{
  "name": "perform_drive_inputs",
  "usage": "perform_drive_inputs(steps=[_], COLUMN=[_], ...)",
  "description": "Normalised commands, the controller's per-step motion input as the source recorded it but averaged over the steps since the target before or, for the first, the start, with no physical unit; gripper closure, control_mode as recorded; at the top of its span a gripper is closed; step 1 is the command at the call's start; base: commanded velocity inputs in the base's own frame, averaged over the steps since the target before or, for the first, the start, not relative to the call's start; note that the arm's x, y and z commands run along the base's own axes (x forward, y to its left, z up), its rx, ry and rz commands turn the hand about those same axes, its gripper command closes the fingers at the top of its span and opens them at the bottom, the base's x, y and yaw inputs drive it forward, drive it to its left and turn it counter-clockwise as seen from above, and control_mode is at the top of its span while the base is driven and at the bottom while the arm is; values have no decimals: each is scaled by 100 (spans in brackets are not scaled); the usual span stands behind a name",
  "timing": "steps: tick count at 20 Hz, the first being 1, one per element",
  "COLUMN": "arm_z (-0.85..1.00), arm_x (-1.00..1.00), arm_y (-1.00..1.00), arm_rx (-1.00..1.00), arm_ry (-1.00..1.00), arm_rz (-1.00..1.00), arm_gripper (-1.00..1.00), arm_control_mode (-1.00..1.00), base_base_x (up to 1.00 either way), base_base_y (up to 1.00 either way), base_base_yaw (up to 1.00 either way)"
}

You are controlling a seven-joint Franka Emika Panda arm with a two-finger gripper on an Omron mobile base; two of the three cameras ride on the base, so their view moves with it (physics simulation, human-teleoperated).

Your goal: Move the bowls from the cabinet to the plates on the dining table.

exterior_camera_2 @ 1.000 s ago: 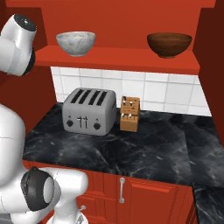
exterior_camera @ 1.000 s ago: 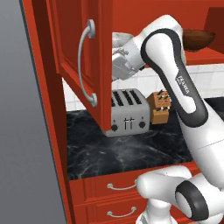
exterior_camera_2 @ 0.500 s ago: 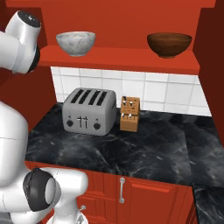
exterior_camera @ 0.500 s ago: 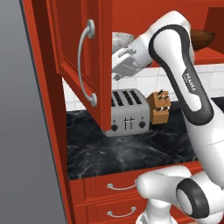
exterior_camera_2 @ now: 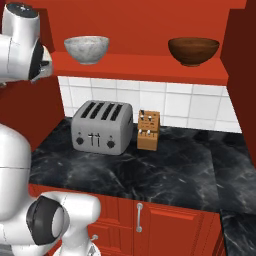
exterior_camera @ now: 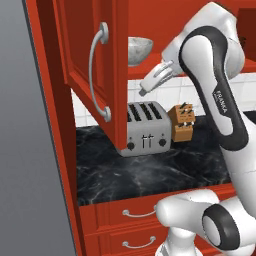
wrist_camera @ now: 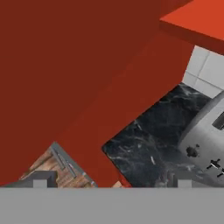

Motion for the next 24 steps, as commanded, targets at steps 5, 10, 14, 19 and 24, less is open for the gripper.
perform_drive_inputs(steps=[5, 10, 14, 19, 24], arm_z=[1, 10, 8, 0, 0], arm_x=[0, 3, 6, 10, 13], arm_y=[-27, -15, -5, -23, -49], arm_rx=[-29, -28, -30, -18, -2], arm_ry=[-19, -18, -18, -15, -13], arm_rz=[0, 0, 0, -1, 0], arm_gripper=[-100, -100, -100, -100, -100], arm_control_mode=[-100, -100, -100, -100, -100], base_base_x=[0, 0, 0, 0, 0], base_base_y=[0, 0, 0, 0, 0], base_base_yaw=[0, 0, 0, 0, 0])
